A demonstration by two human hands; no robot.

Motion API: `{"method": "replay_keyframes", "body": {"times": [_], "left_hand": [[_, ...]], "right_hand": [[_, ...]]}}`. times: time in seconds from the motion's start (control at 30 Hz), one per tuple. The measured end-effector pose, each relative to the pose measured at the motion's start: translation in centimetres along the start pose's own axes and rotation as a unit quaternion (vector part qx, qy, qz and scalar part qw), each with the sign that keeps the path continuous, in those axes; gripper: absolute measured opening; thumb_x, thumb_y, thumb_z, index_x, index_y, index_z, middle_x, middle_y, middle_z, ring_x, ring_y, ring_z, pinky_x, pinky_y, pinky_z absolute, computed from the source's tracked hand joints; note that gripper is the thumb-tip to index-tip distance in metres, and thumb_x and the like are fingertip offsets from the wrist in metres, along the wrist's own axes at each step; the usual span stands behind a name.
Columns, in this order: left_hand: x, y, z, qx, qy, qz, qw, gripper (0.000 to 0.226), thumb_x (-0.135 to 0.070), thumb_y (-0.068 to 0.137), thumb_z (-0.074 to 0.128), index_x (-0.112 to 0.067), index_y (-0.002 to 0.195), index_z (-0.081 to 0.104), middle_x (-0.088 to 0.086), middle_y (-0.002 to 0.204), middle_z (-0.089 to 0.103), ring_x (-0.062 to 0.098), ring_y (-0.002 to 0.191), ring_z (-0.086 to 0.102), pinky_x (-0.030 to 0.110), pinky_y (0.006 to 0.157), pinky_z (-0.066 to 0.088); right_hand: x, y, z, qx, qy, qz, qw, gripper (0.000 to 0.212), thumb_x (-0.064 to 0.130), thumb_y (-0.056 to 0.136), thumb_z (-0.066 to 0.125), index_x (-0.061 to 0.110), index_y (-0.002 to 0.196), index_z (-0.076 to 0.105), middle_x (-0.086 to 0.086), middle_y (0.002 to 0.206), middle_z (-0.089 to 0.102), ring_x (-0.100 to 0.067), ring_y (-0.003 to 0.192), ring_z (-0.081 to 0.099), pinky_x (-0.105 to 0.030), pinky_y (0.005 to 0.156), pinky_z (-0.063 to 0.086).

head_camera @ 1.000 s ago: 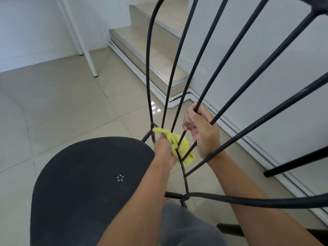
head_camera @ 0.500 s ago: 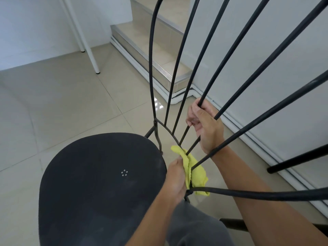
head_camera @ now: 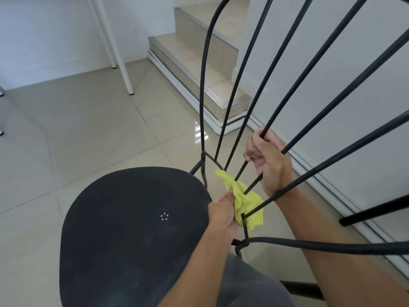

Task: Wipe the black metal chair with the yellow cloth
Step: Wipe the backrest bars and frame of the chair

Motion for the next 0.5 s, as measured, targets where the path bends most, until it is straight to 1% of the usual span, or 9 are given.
{"method": "replay_keyframes", "body": {"times": [0.03,0.1,0.2,0.27,0.33,0.4,0.43,0.5], "left_hand": [[-0.7,0.4,0.3,-0.014,-0.024,-0.004,1.0,0.017,-0.012,0.094,0.062,0.001,0.1,0.07,0.017,0.092,0.075,0.033,0.086,0.072,0.052,0.083,0.057],[-2.2,1.6,0.8,-0.044,-0.057,-0.009,0.997,0.018,-0.016,0.091,0.067,0.0,0.099,0.068,0.017,0.093,0.074,0.033,0.084,0.073,0.054,0.08,0.057],[-4.8,3.2,1.4,-0.069,-0.099,0.0,0.993,0.021,-0.02,0.089,0.069,-0.002,0.101,0.067,0.016,0.091,0.074,0.032,0.079,0.072,0.052,0.069,0.059],[-6.5,4.3,1.6,-0.082,-0.121,0.011,0.989,0.023,-0.021,0.09,0.068,-0.003,0.104,0.065,0.014,0.093,0.072,0.031,0.079,0.071,0.046,0.062,0.058],[-7.9,5.1,1.6,-0.097,-0.131,0.025,0.986,0.026,-0.023,0.09,0.068,-0.003,0.105,0.064,0.014,0.094,0.071,0.031,0.079,0.071,0.045,0.063,0.057],[-8.2,5.5,1.3,-0.107,-0.121,0.035,0.986,0.024,-0.023,0.089,0.07,-0.003,0.101,0.064,0.015,0.093,0.072,0.031,0.079,0.071,0.046,0.07,0.059],[-8.2,5.2,1.3,-0.099,-0.112,0.039,0.988,0.022,-0.021,0.088,0.07,-0.003,0.099,0.065,0.014,0.093,0.072,0.03,0.079,0.072,0.047,0.071,0.059],[-7.9,4.9,1.2,-0.082,-0.085,0.043,0.992,0.017,-0.017,0.088,0.07,-0.002,0.097,0.066,0.013,0.09,0.072,0.028,0.076,0.072,0.044,0.067,0.059]], "right_hand": [[0.0,0.0,0.0,-0.002,0.0,0.002,1.0,0.026,0.012,0.098,0.039,0.014,0.073,0.041,0.006,0.062,0.032,-0.018,0.059,0.028,-0.032,0.058,0.03],[0.0,0.0,0.0,-0.003,0.0,0.003,1.0,0.026,0.011,0.098,0.039,0.014,0.072,0.04,0.005,0.063,0.031,-0.018,0.059,0.027,-0.033,0.058,0.029],[0.0,0.1,-0.1,0.002,-0.003,-0.006,1.0,0.027,0.009,0.098,0.037,0.014,0.072,0.041,0.004,0.063,0.031,-0.019,0.059,0.027,-0.032,0.058,0.03],[0.1,0.1,-0.1,0.005,-0.005,-0.01,1.0,0.026,0.008,0.098,0.036,0.013,0.073,0.042,0.004,0.063,0.032,-0.017,0.059,0.029,-0.031,0.058,0.032],[0.1,0.1,0.0,0.007,-0.006,-0.01,1.0,0.026,0.008,0.098,0.036,0.012,0.074,0.041,0.003,0.064,0.031,-0.017,0.059,0.03,-0.03,0.058,0.032],[0.3,0.1,0.1,0.01,-0.011,-0.012,1.0,0.025,0.007,0.098,0.035,0.012,0.074,0.041,0.003,0.064,0.031,-0.017,0.059,0.029,-0.03,0.058,0.032],[0.3,0.1,0.1,0.011,-0.012,-0.014,1.0,0.025,0.007,0.098,0.035,0.012,0.074,0.041,0.003,0.063,0.031,-0.017,0.059,0.029,-0.03,0.057,0.032],[0.3,0.1,0.0,0.009,-0.011,-0.019,1.0,0.024,0.009,0.098,0.036,0.013,0.075,0.043,0.004,0.063,0.033,-0.016,0.059,0.03,-0.03,0.058,0.033]]}}
Point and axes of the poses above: each hand's wrist, its own y-axis towards the middle knuckle, its own z-axis out of the palm, x = y × z, the point moved 7 cm from there along y, towards the middle knuckle
